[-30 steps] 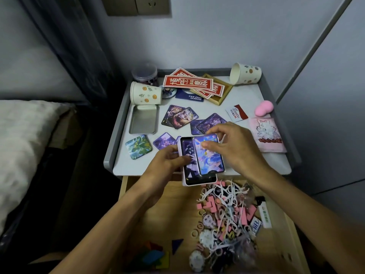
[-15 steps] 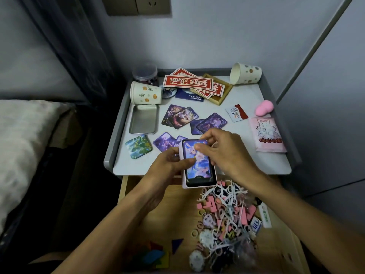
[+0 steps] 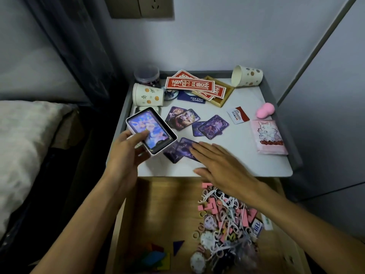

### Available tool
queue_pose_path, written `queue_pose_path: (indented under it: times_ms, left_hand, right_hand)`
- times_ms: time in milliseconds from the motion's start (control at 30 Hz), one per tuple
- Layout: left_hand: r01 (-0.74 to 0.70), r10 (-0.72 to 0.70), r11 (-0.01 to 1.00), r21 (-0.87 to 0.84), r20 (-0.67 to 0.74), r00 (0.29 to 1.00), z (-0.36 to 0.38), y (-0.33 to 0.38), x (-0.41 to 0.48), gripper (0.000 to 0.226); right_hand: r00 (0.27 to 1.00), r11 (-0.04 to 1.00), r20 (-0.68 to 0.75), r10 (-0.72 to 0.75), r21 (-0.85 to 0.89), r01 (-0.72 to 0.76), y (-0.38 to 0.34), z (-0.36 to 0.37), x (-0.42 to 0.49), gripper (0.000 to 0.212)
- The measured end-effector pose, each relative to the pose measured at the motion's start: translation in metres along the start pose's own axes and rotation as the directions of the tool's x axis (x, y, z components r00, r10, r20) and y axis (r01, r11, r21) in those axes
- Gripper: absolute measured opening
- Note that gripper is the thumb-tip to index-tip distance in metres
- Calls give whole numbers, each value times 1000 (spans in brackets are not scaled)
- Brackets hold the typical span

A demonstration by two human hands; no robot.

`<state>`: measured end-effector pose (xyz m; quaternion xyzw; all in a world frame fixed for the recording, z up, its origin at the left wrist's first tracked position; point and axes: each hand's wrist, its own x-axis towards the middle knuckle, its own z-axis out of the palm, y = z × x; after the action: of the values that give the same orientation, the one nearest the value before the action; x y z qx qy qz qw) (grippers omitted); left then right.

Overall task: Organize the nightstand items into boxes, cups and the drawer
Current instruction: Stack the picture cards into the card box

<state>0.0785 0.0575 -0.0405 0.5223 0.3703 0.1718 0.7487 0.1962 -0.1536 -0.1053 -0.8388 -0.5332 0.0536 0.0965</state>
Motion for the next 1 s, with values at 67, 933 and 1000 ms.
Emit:
queue_pose_path:
  times_ms: [67, 933, 1000]
  left_hand:
    - [1, -1, 1000, -15, -14, 1000, -3, 1, 0, 27]
    - [51, -53, 998, 20, 88, 995, 10, 9, -4, 15]
    - [46, -48, 998, 30, 87, 995, 8, 10, -4, 18]
  right_hand:
    - [999, 1000, -34, 19, 20, -19, 8, 1, -5, 62]
    - [929, 984, 324, 179, -35, -177, 95, -80, 102, 55]
    - [925, 980, 325, 199, -39, -197, 92, -77, 102, 53]
